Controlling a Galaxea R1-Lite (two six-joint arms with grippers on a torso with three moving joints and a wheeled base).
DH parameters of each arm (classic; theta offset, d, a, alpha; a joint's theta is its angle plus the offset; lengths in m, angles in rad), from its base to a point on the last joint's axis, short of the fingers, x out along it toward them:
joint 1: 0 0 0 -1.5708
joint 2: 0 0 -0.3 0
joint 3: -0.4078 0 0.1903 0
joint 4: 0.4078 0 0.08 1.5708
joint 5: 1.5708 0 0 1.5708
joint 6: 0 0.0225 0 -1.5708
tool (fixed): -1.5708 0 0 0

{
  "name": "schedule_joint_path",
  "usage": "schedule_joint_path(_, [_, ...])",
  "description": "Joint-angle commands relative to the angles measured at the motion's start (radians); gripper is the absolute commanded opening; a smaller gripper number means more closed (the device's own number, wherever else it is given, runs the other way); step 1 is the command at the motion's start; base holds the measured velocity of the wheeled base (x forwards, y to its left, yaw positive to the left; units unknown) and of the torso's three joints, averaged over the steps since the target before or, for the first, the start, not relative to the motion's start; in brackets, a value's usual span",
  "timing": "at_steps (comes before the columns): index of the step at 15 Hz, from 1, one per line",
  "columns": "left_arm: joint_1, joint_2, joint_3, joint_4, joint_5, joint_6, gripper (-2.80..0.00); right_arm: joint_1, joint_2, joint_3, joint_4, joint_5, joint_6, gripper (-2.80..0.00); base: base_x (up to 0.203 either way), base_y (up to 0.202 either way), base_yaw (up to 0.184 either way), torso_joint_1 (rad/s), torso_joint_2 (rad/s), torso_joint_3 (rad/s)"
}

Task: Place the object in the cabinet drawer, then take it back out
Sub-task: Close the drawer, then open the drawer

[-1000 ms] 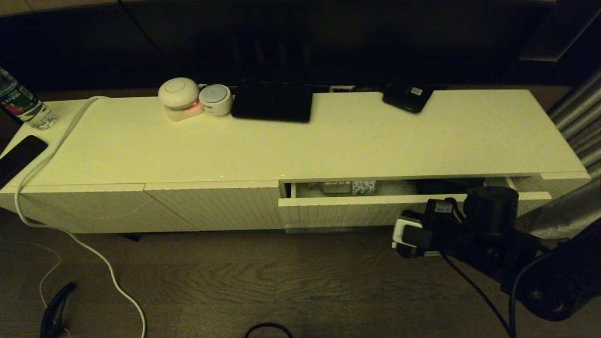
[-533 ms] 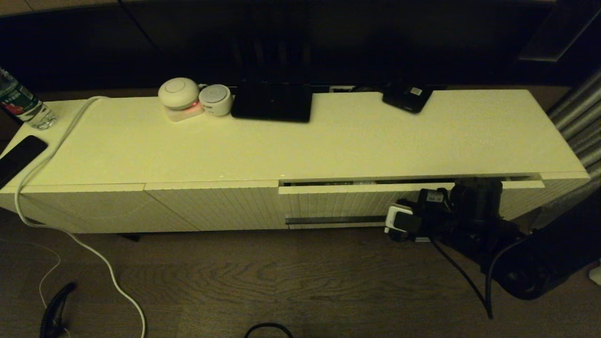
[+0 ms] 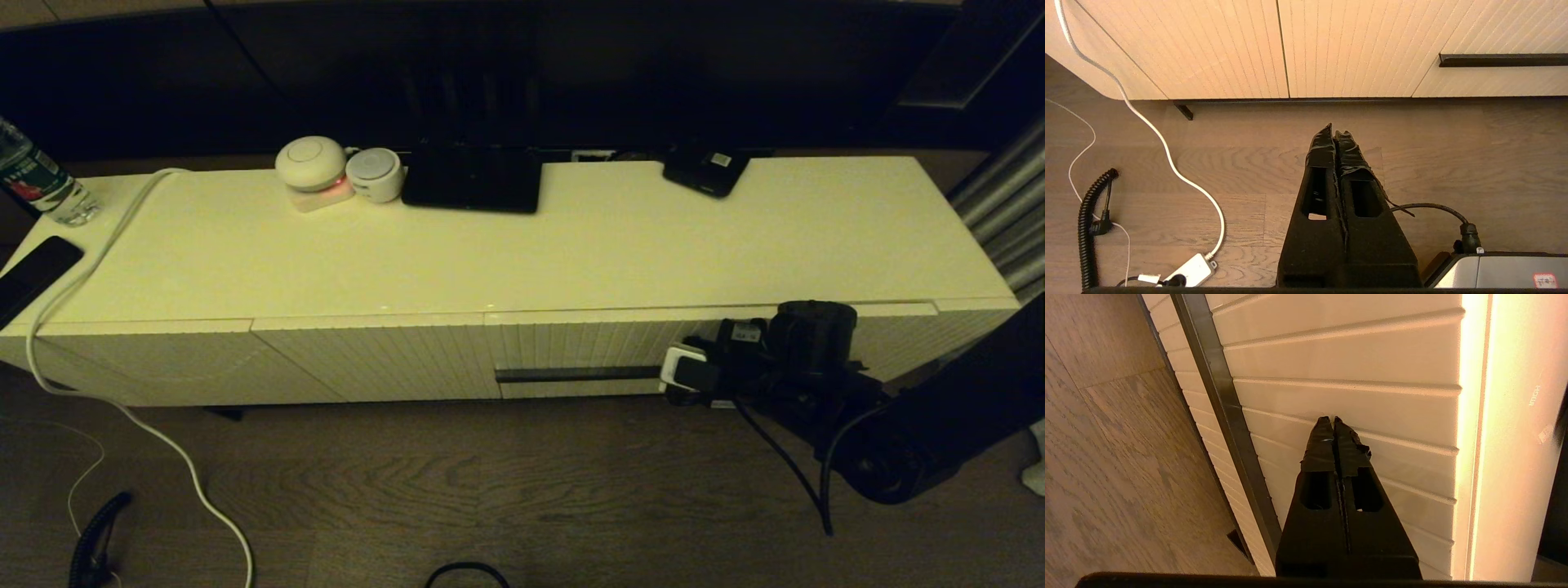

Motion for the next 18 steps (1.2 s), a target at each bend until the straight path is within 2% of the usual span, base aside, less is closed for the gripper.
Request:
schedule_joint_path(1, [0.0,-0.002,0.001,0.0,0.0,0.0,-2.8,0.0,0.0,-0.004,-0.011,-0.003,-0.006,-2.8,0.0,0.0,0.0,0.0,0.0,0.0])
schedule_joint_path(5, [0.0,-0.002,0.002,0.0,0.0,0.0,-2.8,-0.001,-0.038,0.064,-0.011,0.0,0.029,-2.8,0.0,0.0,0.0,0.0,0.0,0.0])
schedule_joint_path(14, [0.0,-0.002,0.002,0.0,0.0,0.0,-2.8,-0.007,-0.338,0.409,0.061,-0.002,0.031,-2.8,0.0,0.0,0.0,0.0,0.0,0.0])
schedule_joint_path(16, [0.0,0.0,0.002,0.0,0.0,0.0,-2.8,-0.008,-0.446,0.463,0.133,-0.003,0.029,-2.8,0.0,0.0,0.0,0.0,0.0,0.0])
schedule_joint_path(18, [0.0,-0.002,0.001,-0.001,0.0,0.0,-2.8,-0.03,-0.53,0.483,0.262,0.013,0.03,-2.8,0.0,0.0,0.0,0.0,0.0,0.0])
